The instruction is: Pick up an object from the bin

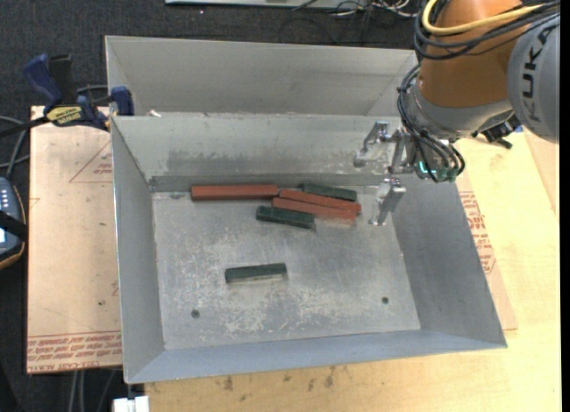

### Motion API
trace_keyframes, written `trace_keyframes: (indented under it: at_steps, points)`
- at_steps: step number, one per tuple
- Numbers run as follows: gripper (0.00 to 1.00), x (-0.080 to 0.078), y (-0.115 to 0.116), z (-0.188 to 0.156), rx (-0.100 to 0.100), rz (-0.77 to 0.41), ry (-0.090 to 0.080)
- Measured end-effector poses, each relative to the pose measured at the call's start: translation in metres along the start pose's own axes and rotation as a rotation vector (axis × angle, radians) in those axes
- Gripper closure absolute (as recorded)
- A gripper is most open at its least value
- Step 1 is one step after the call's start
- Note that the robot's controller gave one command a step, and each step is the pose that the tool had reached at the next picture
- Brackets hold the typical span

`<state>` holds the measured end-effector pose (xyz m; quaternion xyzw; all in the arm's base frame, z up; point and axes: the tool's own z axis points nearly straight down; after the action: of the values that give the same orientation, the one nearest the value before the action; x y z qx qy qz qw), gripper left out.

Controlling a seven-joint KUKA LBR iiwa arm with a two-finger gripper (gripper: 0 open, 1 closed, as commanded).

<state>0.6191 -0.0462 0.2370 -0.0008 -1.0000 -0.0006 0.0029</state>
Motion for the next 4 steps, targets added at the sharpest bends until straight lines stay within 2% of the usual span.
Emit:
trace_keyframes:
  at_steps: [1,2,3,4]
  points:
    - [0.0,-0.001,0.0,-0.005,0.0,-0.001,-0.008]
    - [0.0,-0.012,0.029,0.041,0.002,-0.011,-0.016]
    - [1.0,-0.022,0.043,0.153,-0.001,-0.048,-0.033]
    - [1.0,-0.022,0.043,0.153,-0.001,-0.049,-0.033]
